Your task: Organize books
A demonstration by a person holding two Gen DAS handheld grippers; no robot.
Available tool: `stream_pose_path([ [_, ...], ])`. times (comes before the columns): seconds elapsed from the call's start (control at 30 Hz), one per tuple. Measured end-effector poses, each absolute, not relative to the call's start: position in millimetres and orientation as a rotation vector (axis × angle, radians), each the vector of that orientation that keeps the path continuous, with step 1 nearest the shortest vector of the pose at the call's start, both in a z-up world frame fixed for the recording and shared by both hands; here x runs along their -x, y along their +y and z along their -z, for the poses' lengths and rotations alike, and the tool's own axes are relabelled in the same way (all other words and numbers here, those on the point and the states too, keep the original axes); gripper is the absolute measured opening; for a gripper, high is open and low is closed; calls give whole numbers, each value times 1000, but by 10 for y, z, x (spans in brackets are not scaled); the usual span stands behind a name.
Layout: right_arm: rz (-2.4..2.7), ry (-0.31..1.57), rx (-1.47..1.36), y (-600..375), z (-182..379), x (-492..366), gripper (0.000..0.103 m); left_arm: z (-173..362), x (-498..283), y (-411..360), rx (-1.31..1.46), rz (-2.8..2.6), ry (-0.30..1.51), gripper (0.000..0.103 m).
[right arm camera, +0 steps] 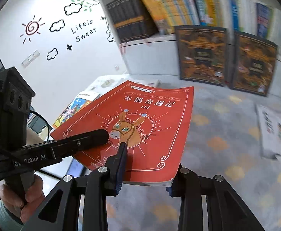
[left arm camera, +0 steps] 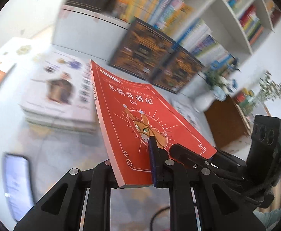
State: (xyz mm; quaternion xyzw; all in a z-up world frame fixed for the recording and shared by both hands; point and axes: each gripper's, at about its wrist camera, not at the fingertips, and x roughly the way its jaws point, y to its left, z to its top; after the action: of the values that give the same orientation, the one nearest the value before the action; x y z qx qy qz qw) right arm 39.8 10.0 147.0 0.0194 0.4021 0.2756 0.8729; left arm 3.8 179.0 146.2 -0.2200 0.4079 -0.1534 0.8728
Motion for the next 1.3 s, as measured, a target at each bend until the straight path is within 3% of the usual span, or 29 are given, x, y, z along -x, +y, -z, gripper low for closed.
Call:
stream_pose_path([
  [0.3,-536,946,-68,985,-1194,-1025,35,-1090,-628,2662,517,241,899,15],
  [0.73,-415,997,-130,1292,-961,-1509,35,-753,-1230,3147,556,241,959,21],
  [0.93,-389,1067,-150,1310,-746,-1608,35,-611,-1144,3366,584,160,984,21],
  [1.17,-449,1059,-129,1378,-702,-1576,41,-606,-927,3530,590,97,964,24],
  [1.3,-498,1065,-116,1282,-704,-1475,50,-618,-807,3473,571,91,967,24],
])
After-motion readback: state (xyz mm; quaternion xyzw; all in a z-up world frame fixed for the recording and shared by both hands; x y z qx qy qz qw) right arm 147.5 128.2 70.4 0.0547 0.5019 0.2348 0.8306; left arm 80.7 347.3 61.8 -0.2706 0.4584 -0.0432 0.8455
